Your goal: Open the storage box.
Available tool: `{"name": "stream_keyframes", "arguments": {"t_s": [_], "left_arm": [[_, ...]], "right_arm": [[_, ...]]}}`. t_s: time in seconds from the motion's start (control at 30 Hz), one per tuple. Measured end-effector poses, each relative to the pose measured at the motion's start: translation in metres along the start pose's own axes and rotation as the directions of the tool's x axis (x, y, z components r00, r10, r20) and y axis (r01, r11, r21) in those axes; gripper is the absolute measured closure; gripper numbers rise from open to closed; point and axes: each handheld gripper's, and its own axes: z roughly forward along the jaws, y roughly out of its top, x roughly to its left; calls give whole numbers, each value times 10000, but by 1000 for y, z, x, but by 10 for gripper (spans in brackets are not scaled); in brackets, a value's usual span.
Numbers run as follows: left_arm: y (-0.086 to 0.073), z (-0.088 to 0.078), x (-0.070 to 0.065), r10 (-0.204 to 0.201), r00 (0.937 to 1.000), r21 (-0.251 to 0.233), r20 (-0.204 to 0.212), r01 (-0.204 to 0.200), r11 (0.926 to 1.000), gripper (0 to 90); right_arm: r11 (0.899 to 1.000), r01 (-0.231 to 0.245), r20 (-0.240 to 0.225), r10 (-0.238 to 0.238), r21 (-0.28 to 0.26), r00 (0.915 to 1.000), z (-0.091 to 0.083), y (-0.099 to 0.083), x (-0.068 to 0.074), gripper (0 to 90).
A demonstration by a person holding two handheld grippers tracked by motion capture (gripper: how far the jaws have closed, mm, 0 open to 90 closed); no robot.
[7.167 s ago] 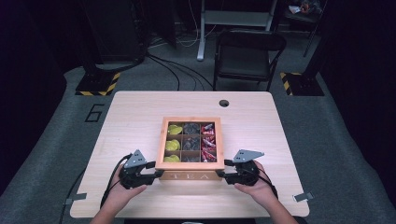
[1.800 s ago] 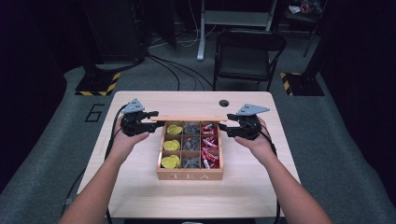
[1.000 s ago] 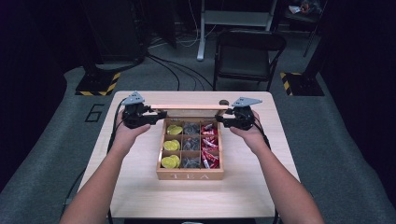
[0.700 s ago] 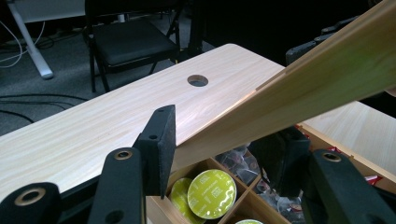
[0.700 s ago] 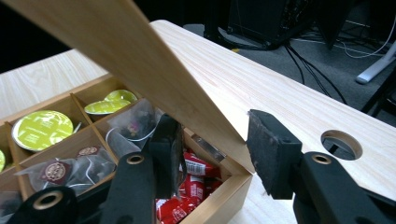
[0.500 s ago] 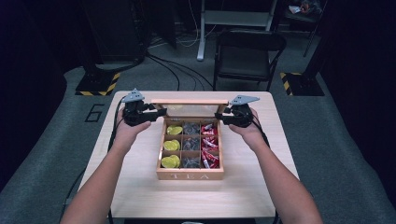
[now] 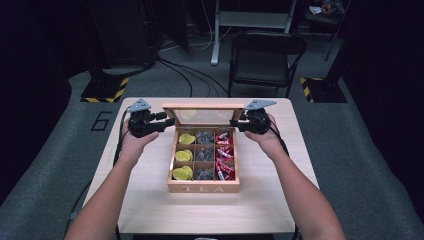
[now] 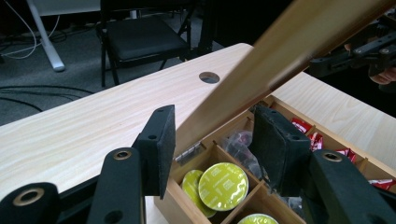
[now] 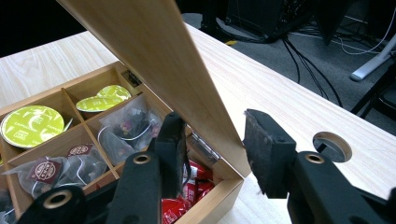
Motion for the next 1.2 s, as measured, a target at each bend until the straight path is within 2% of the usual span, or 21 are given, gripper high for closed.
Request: {"name": "stream_keyframes", "arguments": {"t_s": [0.17,0.23,0.27,0.4,0.47,0.57,0.63,0.67,0.7,0.83,1.07,1.13,1.2], "left_arm": [[-6,-5,-2,-364,9992,209,158,361,9991,495],[-6,-6,-3,-316,9994,353,166,310,9989,495],[-8,-8,-7,-185,9997,273,139,181,9995,495],[-13,-10,-12,-135,9997,160,213,132,9998,494],[-16,-12,-15,-100,9996,320,260,92,9994,492],[-20,-15,-20,-118,9996,56,262,117,9999,491],[-23,-17,-24,-235,9992,93,319,232,9997,491],[-25,-19,-26,-129,9995,253,278,122,9996,490],[-29,-21,-29,-179,9995,132,243,176,9998,491],[-40,-28,-36,-157,9997,208,161,153,9997,491],[-53,-31,-37,-217,9998,403,2,217,9990,493],[-55,-32,-35,-84,10000,511,-22,85,9987,493],[-58,-34,-36,-226,9997,525,-65,229,9984,493]], "right_arm": [[10000,-35,-4,35,70,10000,1,2,-1,598],[10000,-51,14,50,52,10000,1,3,-2,600],[9998,-206,66,206,7,9998,2,4,-3,605],[9992,-393,89,393,-85,9992,4,5,-5,613],[9993,-343,87,344,-110,9994,5,6,-6,616],[9995,-318,89,318,-64,9995,5,7,-7,619],[9992,-404,118,404,-1,9991,6,8,-7,624],[9996,-284,166,284,-12,9995,7,10,-8,629],[9995,-322,181,322,13,9993,7,10,-8,630],[9996,-280,221,281,-22,9994,8,11,-10,636],[9988,-483,235,484,-41,9986,11,13,-14,644],[9986,-518,237,517,47,9984,12,15,-15,648],[9985,-535,224,533,80,9983,12,16,-16,650]]}}
